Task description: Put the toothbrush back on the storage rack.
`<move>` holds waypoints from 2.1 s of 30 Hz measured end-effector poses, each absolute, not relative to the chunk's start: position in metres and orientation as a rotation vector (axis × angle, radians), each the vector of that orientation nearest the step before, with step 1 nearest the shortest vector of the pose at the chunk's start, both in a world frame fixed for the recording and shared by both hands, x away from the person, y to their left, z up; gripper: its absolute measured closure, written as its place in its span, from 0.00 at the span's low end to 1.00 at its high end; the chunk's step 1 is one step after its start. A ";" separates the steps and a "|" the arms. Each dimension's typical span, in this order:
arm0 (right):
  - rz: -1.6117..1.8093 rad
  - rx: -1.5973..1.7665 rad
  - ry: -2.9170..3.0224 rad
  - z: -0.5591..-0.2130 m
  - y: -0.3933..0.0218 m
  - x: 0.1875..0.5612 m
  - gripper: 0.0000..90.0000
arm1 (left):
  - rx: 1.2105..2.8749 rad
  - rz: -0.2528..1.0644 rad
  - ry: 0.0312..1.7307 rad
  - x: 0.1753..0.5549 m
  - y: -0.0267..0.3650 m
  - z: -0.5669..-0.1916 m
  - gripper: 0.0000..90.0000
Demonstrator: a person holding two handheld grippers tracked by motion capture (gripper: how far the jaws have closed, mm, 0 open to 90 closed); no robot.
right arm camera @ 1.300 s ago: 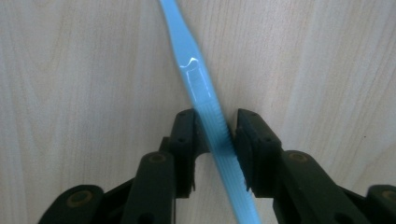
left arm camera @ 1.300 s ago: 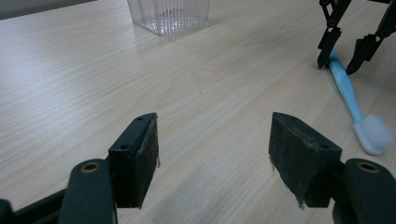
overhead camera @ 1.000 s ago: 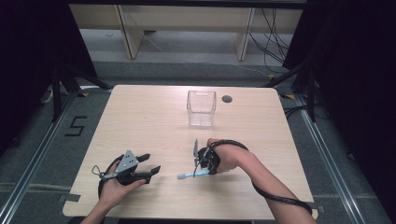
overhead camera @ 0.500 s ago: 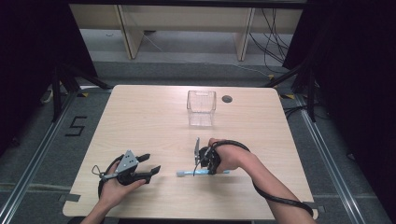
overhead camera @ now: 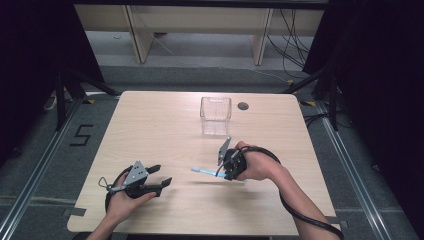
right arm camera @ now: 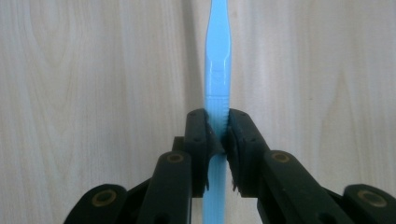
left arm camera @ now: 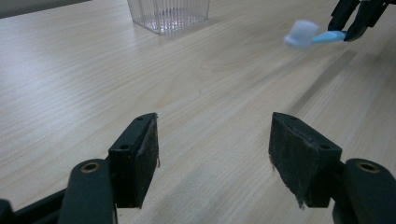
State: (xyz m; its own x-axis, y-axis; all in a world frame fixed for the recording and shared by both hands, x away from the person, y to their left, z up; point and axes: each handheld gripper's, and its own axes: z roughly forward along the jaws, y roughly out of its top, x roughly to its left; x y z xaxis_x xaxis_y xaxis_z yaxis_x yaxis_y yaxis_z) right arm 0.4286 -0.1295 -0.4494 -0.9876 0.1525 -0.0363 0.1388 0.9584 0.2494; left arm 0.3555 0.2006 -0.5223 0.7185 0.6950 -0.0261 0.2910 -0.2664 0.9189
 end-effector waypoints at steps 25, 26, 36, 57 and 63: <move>0.888 0.524 2.830 -0.440 -0.173 0.429 0.88 | 1.852 0.473 0.771 0.355 0.201 -0.522 0.37; 0.888 0.524 2.830 -0.440 -0.173 0.429 0.88 | 1.854 0.472 0.770 0.356 0.200 -0.522 0.37; 0.977 0.586 2.743 -0.440 -0.181 0.429 0.88 | 1.855 0.472 0.771 0.356 0.201 -0.522 0.37; 1.247 0.710 2.434 -0.431 -0.195 0.431 0.88 | 1.849 0.474 0.773 0.355 0.201 -0.522 0.37; 1.348 0.775 2.322 -0.431 -0.197 0.432 0.88 | 1.854 0.473 0.774 0.355 0.201 -0.522 0.37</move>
State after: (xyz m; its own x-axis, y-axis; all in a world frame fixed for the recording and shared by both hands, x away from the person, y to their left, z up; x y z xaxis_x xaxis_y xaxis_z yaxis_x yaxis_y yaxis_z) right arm 0.4323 -0.1974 -0.4311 -0.7913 0.6110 -0.0234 0.2829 0.3998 0.8719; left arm 0.3554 0.2006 -0.5222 0.7153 0.6983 -0.0270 0.2942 -0.2659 0.9180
